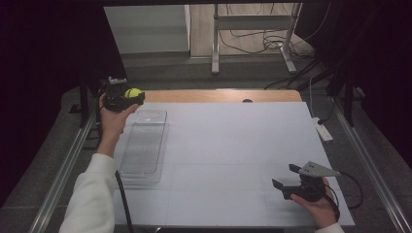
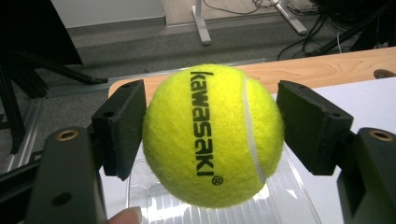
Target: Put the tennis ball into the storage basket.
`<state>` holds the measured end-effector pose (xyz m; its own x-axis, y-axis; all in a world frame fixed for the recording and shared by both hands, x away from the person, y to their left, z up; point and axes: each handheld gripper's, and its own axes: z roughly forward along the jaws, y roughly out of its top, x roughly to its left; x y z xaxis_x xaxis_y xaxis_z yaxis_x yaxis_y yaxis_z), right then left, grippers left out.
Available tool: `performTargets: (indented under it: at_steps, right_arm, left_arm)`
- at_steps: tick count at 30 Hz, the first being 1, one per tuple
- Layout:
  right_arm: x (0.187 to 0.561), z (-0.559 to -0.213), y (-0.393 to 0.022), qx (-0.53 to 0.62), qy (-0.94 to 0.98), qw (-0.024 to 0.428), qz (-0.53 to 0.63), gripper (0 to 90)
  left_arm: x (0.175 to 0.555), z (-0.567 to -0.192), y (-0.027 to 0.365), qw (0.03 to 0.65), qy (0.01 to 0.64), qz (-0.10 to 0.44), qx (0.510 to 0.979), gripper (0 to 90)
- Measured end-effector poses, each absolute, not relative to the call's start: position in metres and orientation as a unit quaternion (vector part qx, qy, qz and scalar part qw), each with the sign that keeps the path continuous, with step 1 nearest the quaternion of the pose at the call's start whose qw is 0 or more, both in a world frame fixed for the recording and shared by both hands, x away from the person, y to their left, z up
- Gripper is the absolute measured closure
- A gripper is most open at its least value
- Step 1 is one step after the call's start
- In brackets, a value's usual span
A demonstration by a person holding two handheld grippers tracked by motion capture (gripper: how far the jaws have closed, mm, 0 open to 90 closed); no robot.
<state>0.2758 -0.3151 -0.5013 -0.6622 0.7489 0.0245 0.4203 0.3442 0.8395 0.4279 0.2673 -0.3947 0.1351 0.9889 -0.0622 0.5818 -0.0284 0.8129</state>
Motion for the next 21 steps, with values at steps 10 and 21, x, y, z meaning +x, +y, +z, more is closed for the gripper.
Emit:
performTargets:
  at_steps: [10,21]
  right_arm:
    - [0.276,-0.501,-0.315,0.366,0.798,0.187,0.441,11.9]
    - [0.276,-0.501,-0.315,0.366,0.798,0.187,0.441,12.0]
  left_arm:
    - [0.429,-0.402,0.272,0.353,0.602,0.278,0.660,27.7]
    - [0.429,-0.406,0.271,0.349,0.602,0.273,0.664,27.7]
